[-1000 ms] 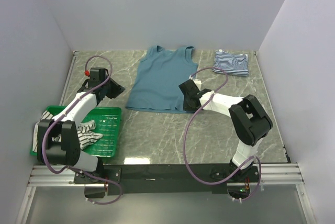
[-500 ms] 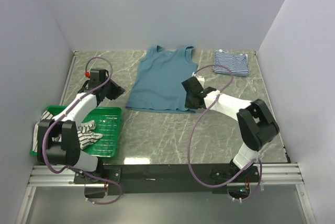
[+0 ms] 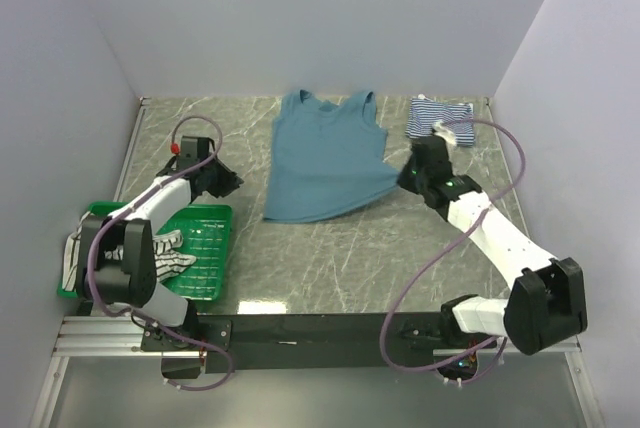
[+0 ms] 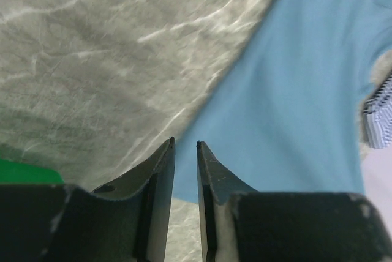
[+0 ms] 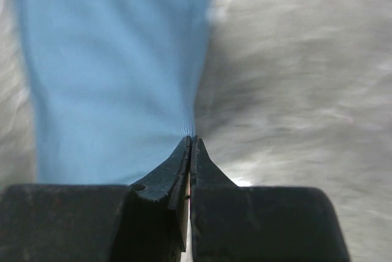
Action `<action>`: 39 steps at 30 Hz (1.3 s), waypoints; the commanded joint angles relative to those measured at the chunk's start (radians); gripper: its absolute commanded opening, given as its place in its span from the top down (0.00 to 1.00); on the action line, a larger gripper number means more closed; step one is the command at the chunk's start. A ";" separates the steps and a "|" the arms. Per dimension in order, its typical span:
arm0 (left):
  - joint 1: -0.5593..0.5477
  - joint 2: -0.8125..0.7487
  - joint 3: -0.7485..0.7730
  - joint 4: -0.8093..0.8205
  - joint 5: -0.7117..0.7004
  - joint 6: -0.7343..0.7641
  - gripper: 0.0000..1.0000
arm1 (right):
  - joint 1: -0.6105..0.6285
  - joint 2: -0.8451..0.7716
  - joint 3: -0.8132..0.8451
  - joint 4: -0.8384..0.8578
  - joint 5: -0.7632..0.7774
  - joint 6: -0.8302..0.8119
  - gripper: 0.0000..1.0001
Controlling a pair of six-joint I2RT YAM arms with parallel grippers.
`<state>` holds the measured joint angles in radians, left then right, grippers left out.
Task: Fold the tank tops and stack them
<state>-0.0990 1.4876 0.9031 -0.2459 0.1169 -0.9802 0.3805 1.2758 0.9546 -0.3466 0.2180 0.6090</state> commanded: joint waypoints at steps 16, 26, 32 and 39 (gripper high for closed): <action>-0.252 0.142 0.016 -0.001 -0.011 -0.011 0.73 | -0.259 0.215 -0.252 0.204 -0.131 -0.012 1.00; -0.344 0.119 -0.058 -0.010 -0.034 -0.064 0.73 | -0.267 0.189 -0.246 0.192 -0.137 -0.025 1.00; -0.361 0.085 -0.078 -0.010 -0.051 -0.086 0.72 | -0.275 0.178 -0.251 0.190 -0.140 -0.031 1.00; -0.363 0.082 -0.079 -0.035 -0.046 -0.066 0.72 | -0.287 0.160 -0.258 0.189 -0.141 -0.035 1.00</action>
<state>-0.4557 1.6012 0.8307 -0.2626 0.0849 -1.0443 0.1055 1.4807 0.7048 -0.1761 0.0692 0.5854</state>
